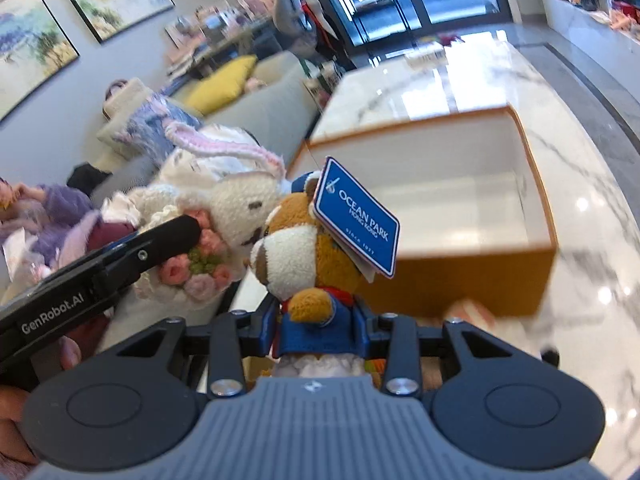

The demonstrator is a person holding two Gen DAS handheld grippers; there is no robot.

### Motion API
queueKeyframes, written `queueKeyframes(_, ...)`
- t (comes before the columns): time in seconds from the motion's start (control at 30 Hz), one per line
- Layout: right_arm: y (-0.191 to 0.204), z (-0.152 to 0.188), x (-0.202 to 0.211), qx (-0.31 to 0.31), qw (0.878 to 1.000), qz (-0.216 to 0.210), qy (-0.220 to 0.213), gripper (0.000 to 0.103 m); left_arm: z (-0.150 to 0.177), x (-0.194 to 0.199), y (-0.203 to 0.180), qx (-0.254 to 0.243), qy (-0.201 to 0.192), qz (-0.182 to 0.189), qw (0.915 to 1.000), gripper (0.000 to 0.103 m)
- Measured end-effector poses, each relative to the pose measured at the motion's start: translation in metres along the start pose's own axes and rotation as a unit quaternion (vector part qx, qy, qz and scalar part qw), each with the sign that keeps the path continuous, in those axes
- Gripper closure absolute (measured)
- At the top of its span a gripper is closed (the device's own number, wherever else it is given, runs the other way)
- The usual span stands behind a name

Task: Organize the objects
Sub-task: 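Lift both plush toys and lower them into the orange box, opening both grippers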

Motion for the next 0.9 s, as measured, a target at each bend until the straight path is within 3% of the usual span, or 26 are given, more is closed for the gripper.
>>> queueKeyframes(0.13, -0.004, -0.036, -0.016, -0.015, 1.0, 0.001, -0.016, 0.063, -0.014, -0.031, 0.005, 0.003, -0.016, -0.009, 0.9998, 0.047)
queueKeyframes(0.37, -0.047, -0.078, -0.08, -0.098, 0.995, 0.015, 0.018, 0.063, 0.003, -0.096, 0.023, 0.009, 0.028, -0.038, 0.9989, 0.047)
queueKeyframes(0.7, -0.093, -0.049, -0.148, -0.175, 0.979, 0.03, 0.095, 0.063, 0.048, -0.133, 0.01, -0.057, 0.096, -0.053, 0.9923, 0.046)
queueKeyframes(0.9, -0.095, -0.036, -0.169, -0.168, 0.974, 0.045, 0.142, 0.063, 0.07, -0.137, -0.002, -0.116, 0.134, -0.06, 0.9822, 0.044)
Point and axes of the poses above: each gripper's, at about its wrist camera, not at the fingertips, and x roughly against the way its jaws point, y to its left, z to its underside, the point moved 5 cm from there along -x, roughly the way its jaws point, and after that the axes turned 5 degrees about -z, right-handed, at the moved point
